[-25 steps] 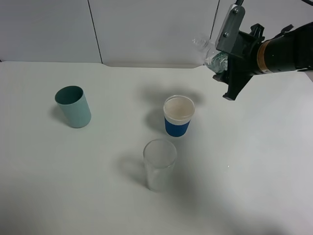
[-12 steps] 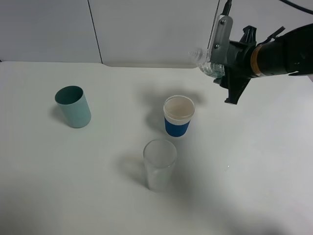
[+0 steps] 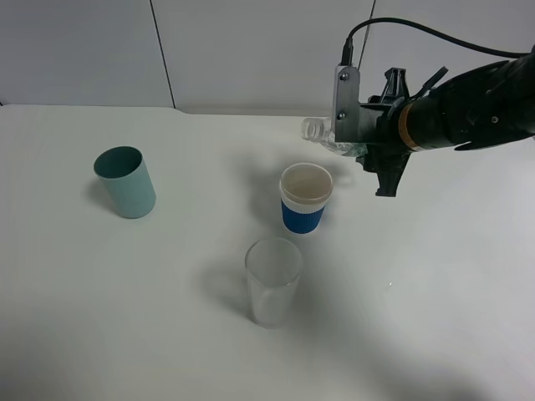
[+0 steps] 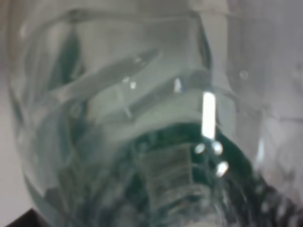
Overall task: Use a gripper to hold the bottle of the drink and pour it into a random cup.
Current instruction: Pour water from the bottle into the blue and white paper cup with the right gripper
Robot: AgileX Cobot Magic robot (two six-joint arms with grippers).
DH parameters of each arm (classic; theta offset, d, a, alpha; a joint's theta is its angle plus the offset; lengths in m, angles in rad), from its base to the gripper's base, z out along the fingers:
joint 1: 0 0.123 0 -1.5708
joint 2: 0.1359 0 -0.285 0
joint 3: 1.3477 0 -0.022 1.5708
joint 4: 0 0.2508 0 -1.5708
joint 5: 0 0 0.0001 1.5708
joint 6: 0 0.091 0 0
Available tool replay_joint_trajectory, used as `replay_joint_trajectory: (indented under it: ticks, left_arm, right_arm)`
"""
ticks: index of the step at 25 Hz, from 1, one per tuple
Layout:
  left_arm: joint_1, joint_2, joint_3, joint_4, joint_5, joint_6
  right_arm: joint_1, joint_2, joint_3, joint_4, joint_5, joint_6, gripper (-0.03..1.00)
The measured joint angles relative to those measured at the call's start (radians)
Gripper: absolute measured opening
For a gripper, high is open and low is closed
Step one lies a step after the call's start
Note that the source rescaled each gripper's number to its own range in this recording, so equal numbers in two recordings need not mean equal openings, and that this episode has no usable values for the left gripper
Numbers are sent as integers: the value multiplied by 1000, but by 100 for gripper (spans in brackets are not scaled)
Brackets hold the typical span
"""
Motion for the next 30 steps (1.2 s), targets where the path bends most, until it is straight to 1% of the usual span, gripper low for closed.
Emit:
replay_joint_trajectory:
  ticks: [6, 10, 15, 24, 30]
  left_arm:
    - [0, 0, 0, 0, 0, -1]
    - [0, 0, 0, 0, 0, -1]
    - [0, 0, 0, 0, 0, -1]
    - [0, 0, 0, 0, 0, 0]
    - [0, 0, 0, 0, 0, 0]
  right_arm:
    - [0, 0, 0, 1, 59, -3, 0]
    - [3, 0, 0, 1, 79, -51, 0]
    - [13, 0, 0, 1, 89, -129, 0]
    - [18, 0, 0, 1, 125, -158, 0]
    - [18, 0, 0, 1, 131, -211, 0]
